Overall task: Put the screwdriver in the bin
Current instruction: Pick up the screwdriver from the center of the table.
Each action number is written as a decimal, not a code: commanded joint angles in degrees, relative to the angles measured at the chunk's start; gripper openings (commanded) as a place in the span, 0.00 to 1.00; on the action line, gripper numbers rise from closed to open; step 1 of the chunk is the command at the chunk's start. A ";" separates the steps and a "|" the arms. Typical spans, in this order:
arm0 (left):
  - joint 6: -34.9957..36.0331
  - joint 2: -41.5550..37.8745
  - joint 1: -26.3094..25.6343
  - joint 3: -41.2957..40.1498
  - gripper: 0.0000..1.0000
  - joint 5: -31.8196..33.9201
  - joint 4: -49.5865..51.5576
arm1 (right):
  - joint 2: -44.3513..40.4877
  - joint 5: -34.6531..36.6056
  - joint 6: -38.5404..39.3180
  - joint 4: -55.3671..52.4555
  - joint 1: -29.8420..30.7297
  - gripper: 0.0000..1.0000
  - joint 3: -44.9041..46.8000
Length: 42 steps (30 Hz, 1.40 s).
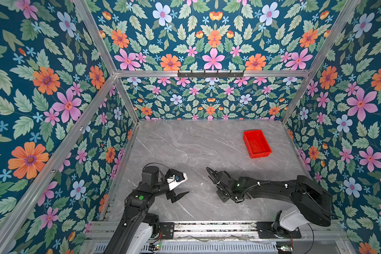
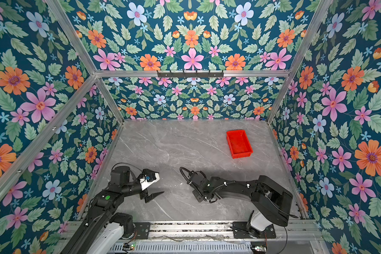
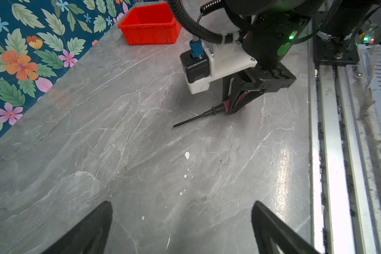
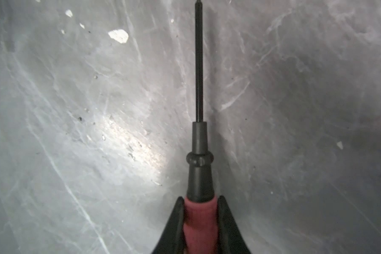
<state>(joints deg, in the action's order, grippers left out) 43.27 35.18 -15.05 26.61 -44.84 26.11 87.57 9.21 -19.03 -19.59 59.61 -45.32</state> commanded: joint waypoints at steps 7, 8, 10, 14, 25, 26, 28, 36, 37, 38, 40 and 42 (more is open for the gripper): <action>-5.01 -0.33 -0.89 -0.46 1.00 -1.49 -7.51 | -4.57 4.23 -0.99 0.35 -0.30 0.00 -0.48; -5.07 -0.03 -1.18 -0.20 1.00 -1.33 -7.79 | -4.97 4.23 -1.09 0.35 -0.58 0.00 -0.57; -5.50 0.55 -1.88 0.28 1.00 -1.02 -8.47 | -5.68 4.23 -1.07 0.21 -1.19 0.00 -0.93; -7.41 1.74 -3.70 0.39 1.00 -0.03 -11.47 | -7.76 3.89 -1.03 0.22 -3.19 0.00 -1.23; -15.73 7.13 -10.24 -1.10 1.00 4.88 -25.66 | -14.13 3.20 -1.67 -2.26 -10.29 0.00 -1.35; -17.40 8.03 -11.16 -1.21 1.00 6.16 -27.33 | -14.60 2.87 -1.84 -2.74 -11.09 0.00 -1.44; -19.56 9.72 -13.17 -1.57 1.00 8.39 -30.06 | -15.43 2.74 -2.06 -3.40 -12.25 0.00 -1.53; -22.61 16.99 -21.50 -2.35 1.00 16.95 -41.03 | -18.31 2.81 -1.24 -5.43 -16.43 0.00 -2.00; -22.64 17.87 -22.15 -2.12 1.00 17.73 -41.66 | -18.66 2.82 -0.92 -5.62 -16.77 0.00 -1.89; -22.92 18.90 -22.90 -1.90 1.00 18.77 -42.73 | -19.07 2.91 -0.51 -5.84 -17.05 0.00 -1.90; -23.42 20.93 -24.40 -1.66 1.00 20.18 -45.61 | -19.90 2.96 0.00 -6.40 -18.02 0.00 -1.92; -24.21 23.65 -25.85 -1.18 1.00 21.46 -49.33 | -20.89 2.58 0.39 -6.64 -19.43 0.00 -1.71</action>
<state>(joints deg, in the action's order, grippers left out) 20.86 56.53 -39.57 24.75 -26.63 -15.53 67.68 11.70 -19.22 -24.88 41.34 -46.98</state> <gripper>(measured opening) 0.997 0.205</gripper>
